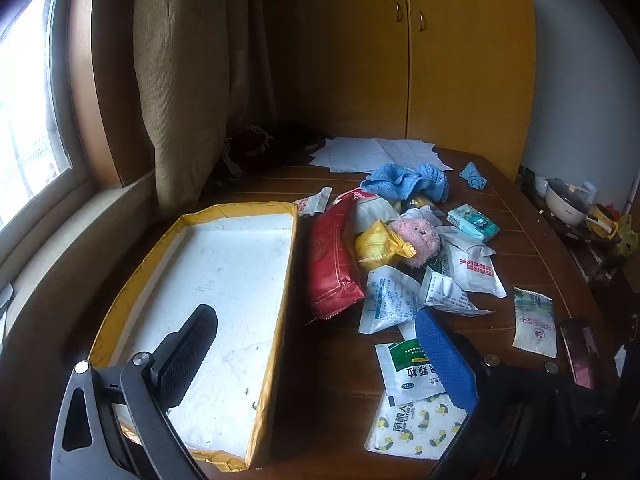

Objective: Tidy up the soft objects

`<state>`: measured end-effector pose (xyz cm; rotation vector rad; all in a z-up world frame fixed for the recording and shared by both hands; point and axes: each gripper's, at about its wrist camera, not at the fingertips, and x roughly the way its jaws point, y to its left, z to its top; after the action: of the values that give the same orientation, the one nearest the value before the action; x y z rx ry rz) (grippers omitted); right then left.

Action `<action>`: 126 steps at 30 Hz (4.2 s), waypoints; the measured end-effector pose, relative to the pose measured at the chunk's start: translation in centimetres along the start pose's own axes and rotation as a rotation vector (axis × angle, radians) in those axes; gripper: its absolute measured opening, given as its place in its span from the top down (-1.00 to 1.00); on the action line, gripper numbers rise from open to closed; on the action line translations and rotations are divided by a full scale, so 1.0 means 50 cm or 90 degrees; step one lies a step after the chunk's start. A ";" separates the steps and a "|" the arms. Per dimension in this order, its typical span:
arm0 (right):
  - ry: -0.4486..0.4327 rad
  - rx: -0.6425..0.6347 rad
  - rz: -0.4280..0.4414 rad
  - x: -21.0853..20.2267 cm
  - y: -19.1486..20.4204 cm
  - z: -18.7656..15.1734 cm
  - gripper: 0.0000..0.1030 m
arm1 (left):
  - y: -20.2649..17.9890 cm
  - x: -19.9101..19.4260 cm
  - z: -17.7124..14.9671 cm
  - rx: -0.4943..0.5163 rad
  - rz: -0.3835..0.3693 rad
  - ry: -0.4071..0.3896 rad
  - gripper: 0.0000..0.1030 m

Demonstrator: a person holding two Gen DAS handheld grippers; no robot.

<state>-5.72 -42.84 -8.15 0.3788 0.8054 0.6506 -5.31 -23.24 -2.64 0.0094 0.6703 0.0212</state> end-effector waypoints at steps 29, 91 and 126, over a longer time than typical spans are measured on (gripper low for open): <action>0.093 0.196 0.080 0.101 -0.103 0.057 -0.41 | 0.053 -0.007 -0.052 -0.038 -0.169 0.057 -0.95; 0.139 -0.019 0.114 0.312 0.196 0.130 0.95 | 0.355 0.088 -0.016 -0.136 0.000 0.069 -0.54; -0.107 -0.080 0.022 -0.058 0.084 0.238 -0.32 | 0.217 0.013 0.221 -0.187 -0.051 -0.153 -0.98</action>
<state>0.25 -42.48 3.34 0.3285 0.5954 0.6884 1.90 -12.39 5.79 -0.2939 0.4226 0.0400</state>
